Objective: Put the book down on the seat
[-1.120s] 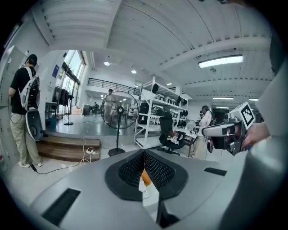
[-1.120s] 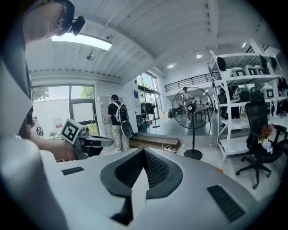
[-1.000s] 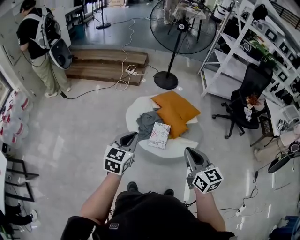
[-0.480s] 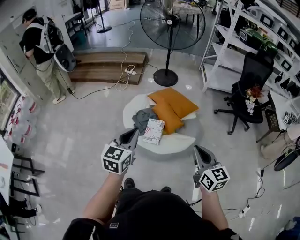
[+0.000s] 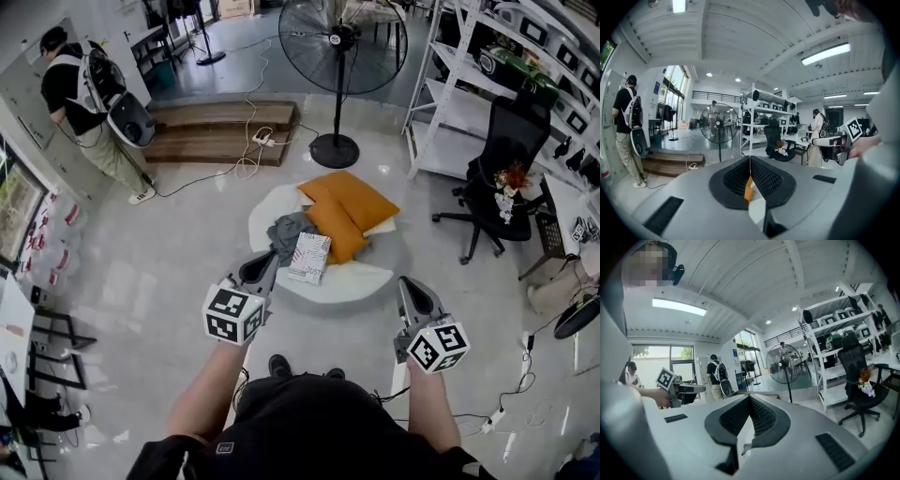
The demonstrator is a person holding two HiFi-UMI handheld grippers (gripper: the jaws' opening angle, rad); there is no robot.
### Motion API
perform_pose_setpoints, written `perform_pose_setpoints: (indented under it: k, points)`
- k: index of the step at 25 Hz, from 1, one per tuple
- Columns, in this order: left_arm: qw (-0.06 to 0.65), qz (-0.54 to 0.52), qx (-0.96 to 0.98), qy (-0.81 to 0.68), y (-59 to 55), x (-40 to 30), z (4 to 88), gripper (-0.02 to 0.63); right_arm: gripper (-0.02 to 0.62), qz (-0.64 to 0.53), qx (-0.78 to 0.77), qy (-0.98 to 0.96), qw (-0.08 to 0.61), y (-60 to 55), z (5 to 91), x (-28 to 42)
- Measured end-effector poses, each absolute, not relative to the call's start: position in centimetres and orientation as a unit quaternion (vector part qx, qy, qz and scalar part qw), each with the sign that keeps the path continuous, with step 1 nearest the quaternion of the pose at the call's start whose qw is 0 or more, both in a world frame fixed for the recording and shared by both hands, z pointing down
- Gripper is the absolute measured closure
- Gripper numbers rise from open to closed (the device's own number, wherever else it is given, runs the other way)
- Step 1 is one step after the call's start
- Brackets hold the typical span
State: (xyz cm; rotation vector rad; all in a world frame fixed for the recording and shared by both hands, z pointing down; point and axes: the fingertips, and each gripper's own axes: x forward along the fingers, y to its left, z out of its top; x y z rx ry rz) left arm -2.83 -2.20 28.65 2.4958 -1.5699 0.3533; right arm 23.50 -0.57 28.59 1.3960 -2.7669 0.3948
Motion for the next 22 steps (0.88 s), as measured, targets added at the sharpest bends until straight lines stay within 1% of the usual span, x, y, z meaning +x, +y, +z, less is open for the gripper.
perform_pose_setpoints:
  k: [3, 10, 14, 22]
  points:
    - [0.088, 0.112, 0.833, -0.535, -2.6, -4.1, 28.4, 0.601, 0.581, 0.113, 0.435, -0.893, 0.014, -0.7, 28.0, 22.0]
    - [0.101, 0.105, 0.829, -0.540, -2.7, -5.8, 29.2, 0.601, 0.581, 0.122, 0.423, -0.898, 0.016, -1.3, 27.9, 19.5]
    - [0.112, 0.101, 0.826, -0.543, -2.9, -6.8, 30.1, 0.601, 0.581, 0.111, 0.419, -0.901, 0.035, -1.1, 28.6, 18.4]
    - [0.095, 0.099, 0.832, -0.538, -4.2, -7.5, 28.9, 0.601, 0.581, 0.108, 0.401, -0.909, 0.036, -1.7, 28.5, 16.2]
